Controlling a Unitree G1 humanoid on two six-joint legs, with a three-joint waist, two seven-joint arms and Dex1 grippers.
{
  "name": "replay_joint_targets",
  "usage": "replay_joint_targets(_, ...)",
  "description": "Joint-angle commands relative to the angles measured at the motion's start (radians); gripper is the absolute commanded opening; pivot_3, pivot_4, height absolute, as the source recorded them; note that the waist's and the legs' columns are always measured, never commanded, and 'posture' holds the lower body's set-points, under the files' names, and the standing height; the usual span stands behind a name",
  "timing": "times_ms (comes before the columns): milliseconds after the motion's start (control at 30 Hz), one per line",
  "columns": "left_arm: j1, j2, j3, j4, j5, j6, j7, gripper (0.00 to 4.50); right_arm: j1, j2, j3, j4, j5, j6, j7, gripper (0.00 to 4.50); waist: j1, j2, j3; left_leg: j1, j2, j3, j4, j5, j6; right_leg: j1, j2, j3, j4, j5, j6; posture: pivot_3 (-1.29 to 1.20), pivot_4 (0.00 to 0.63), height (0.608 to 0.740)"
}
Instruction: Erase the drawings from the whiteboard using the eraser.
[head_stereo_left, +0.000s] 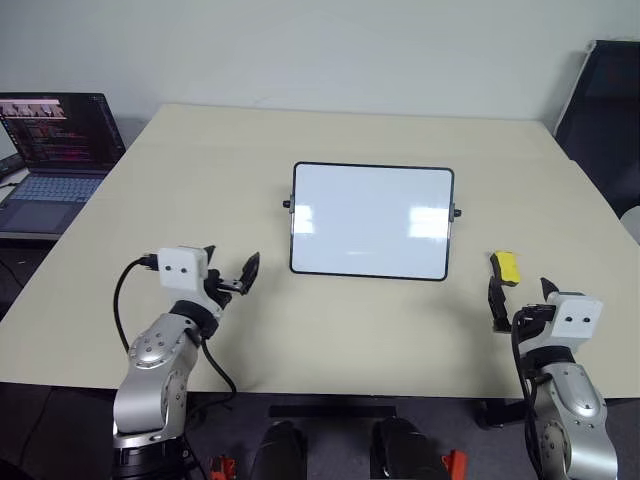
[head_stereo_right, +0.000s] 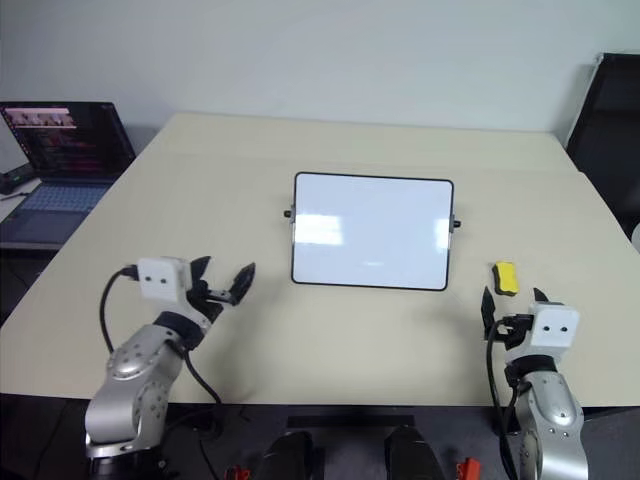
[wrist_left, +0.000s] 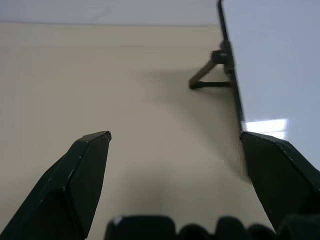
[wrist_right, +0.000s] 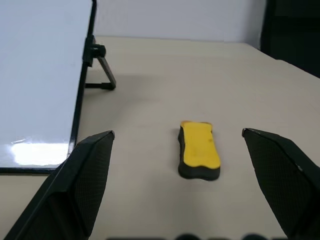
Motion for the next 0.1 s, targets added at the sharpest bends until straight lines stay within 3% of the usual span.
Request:
replay_joint_targets(33,0.012,0.015,-0.033,-0.037,0.009,-0.034,-0.019,4.5,-0.006,-0.02,-0.033,-0.069,0.026,0.034,-0.023,4.49,0.001,0.0,0.0,0.0,0.0,0.0,0.0,0.002,0.003,0.0,0.0,0.0,0.001,0.005,0.004,0.0,0.15,0.74)
replay_joint_targets(100,-0.008,0.009,-0.045,-0.032,-0.001,-0.03,-0.02,4.5,-0.01,-0.033,-0.036,-0.081,0.032,0.056,-0.024,4.49,0.001,0.0,0.0,-0.002,0.0,0.0,-0.002,0.003,0.004,-0.001,0.001,0.0,0.004,0.01,0.006,0.0,0.15,0.74)
